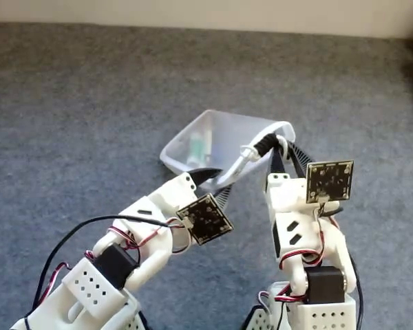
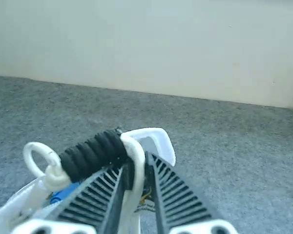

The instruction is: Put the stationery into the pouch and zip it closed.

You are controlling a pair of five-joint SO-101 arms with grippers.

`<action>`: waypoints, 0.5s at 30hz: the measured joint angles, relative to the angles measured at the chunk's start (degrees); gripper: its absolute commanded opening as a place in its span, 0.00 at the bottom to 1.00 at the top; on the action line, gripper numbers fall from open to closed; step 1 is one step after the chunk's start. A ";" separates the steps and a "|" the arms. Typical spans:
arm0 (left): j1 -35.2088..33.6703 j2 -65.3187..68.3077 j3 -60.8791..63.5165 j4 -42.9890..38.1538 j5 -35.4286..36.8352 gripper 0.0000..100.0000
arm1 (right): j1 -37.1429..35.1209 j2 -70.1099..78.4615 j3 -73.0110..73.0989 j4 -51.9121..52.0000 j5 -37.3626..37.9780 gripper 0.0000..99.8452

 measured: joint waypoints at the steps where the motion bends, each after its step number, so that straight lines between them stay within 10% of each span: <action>1: 0.00 0.00 0.26 0.00 0.00 0.11 | -0.09 0.00 0.00 0.00 0.00 0.00; 15: -0.53 0.09 1.58 0.09 0.00 0.00 | -0.35 -0.09 0.00 0.00 0.00 0.00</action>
